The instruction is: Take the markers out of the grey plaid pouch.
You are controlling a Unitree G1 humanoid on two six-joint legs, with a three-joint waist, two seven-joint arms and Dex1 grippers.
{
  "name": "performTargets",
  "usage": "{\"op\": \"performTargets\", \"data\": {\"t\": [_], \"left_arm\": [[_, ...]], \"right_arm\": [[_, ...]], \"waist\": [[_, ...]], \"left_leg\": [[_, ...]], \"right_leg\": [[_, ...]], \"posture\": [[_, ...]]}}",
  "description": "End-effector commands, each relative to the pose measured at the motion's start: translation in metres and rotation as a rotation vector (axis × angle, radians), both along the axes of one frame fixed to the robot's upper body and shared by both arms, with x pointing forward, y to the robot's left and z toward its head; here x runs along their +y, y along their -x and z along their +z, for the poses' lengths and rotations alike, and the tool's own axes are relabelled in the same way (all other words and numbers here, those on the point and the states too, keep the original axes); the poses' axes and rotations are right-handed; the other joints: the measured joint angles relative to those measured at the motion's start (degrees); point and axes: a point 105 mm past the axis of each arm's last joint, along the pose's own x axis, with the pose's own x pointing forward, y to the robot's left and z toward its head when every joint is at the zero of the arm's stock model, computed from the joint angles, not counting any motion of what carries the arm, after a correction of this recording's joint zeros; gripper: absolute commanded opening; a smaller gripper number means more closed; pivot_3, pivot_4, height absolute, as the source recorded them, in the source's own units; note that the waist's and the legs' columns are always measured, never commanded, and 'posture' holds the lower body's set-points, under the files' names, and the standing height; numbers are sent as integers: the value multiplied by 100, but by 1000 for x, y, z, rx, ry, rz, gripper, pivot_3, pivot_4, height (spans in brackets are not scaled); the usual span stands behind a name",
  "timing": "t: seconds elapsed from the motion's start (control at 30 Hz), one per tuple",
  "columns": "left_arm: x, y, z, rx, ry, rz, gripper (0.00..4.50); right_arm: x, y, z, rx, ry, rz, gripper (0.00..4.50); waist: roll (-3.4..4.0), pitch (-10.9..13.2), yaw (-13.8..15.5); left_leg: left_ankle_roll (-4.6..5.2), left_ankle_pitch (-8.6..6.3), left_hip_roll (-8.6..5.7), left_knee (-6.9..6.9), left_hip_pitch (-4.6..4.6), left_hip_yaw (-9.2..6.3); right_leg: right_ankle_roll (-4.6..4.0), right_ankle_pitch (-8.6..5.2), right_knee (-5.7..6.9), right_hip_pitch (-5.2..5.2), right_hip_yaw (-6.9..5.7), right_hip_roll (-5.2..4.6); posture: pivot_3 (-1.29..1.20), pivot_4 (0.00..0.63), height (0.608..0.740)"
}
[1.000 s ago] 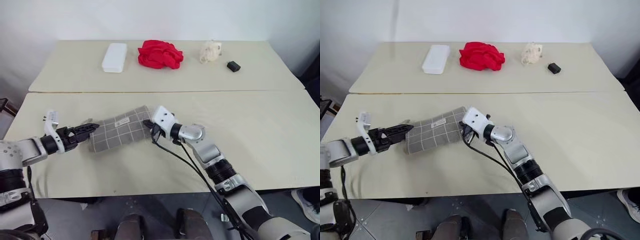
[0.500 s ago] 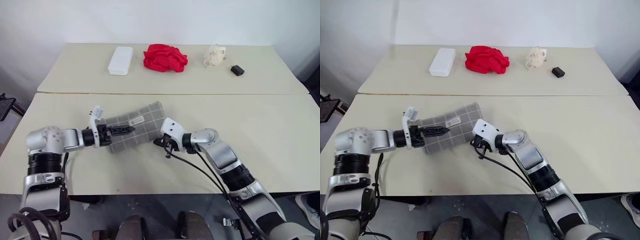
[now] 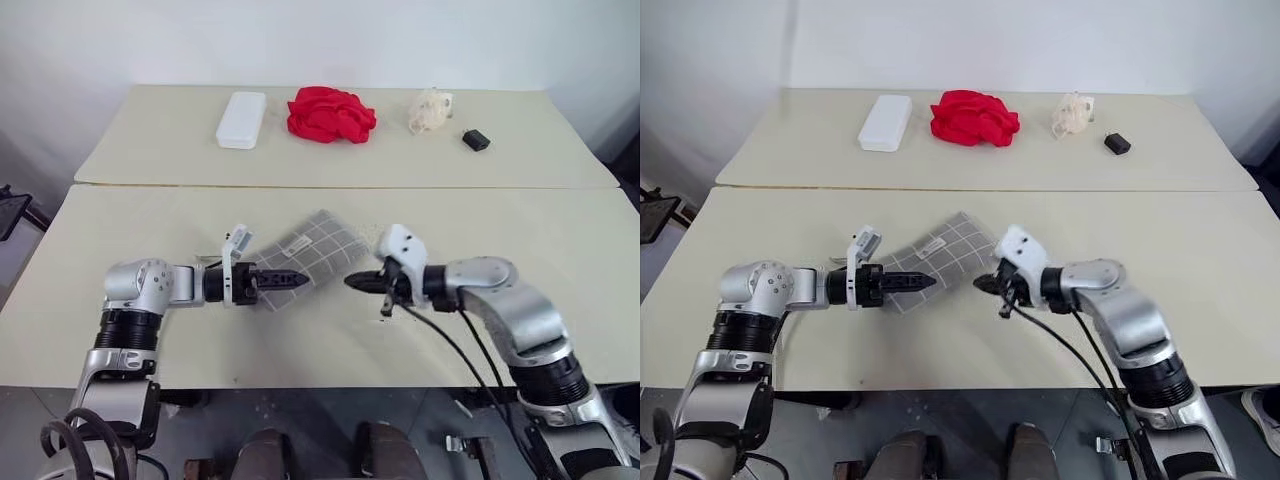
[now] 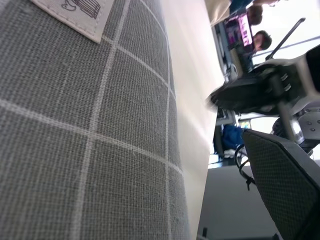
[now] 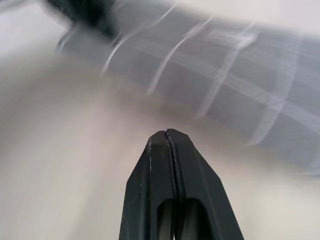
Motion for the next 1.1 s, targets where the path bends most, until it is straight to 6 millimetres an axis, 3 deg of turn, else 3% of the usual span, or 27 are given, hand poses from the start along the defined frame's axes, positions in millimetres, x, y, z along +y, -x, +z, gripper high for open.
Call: {"op": "performTargets", "data": {"t": [0.03, 0.2, 0.37, 0.5, 0.57, 0.77, 0.9, 1.1], "left_arm": [[13, -1, -10, 22, -25, 69, 4500], [19, -1, -11, 27, -19, 103, 4500], [24, 0, -12, 35, -15, 134, 4500], [28, -3, -12, 38, -1, 173, 4500], [31, -5, -14, 40, -5, 199, 4500], [38, -7, -19, 41, -22, 245, 4500], [39, -4, -19, 45, -20, 235, 4500], [37, 7, -14, 64, 1, 192, 4500]], "right_arm": [[-27, -35, 13, -114, -3, -205, 24], [-31, -77, 8, -226, 31, -370, 24], [-3, -95, -22, -207, 57, -332, 24], [26, -79, -46, -103, 0, -108, 24], [30, -68, -52, -48, -5, -9, 24], [25, -39, -45, -24, -3, 181, 24], [23, -8, -45, 6, 41, 293, 24], [12, 15, -42, 72, 97, 264, 24]], "waist": [[0, 0, -10], [1, 1, -124], [3, 2, -173], [3, 2, -190], [3, 2, -195], [4, 2, -187], [4, 1, -181], [6, 3, -156]], "left_leg": [[0, 0, 1, 0, 0, 1], [-4, 2, 8, -5, 3, 8], [-6, 4, 12, -7, 4, 10], [-7, 4, 14, -7, 10, 15], [-7, 4, 17, -7, 15, 15], [-7, 4, 20, -10, 20, 15], [-8, 3, 22, -9, 21, 12], [-11, 0, 23, -11, 18, -19]], "right_leg": [[0, 0, 0, 0, 0, 0], [0, 0, 3, -5, 2, 2], [0, 0, 4, -6, 4, 6], [0, 0, 4, -3, 10, 8], [0, 0, 4, 3, 10, 10], [0, 0, 4, 4, 13, 11], [0, 0, 6, 2, 16, 12], [-1, 0, 3, -7, 22, 14]], "posture": [[0, 150, 740], [0, 150, 740], [0, 150, 740], [0, 150, 740], [0, 150, 740], [0, 150, 740], [0, 150, 740], [0, 150, 740]]}}
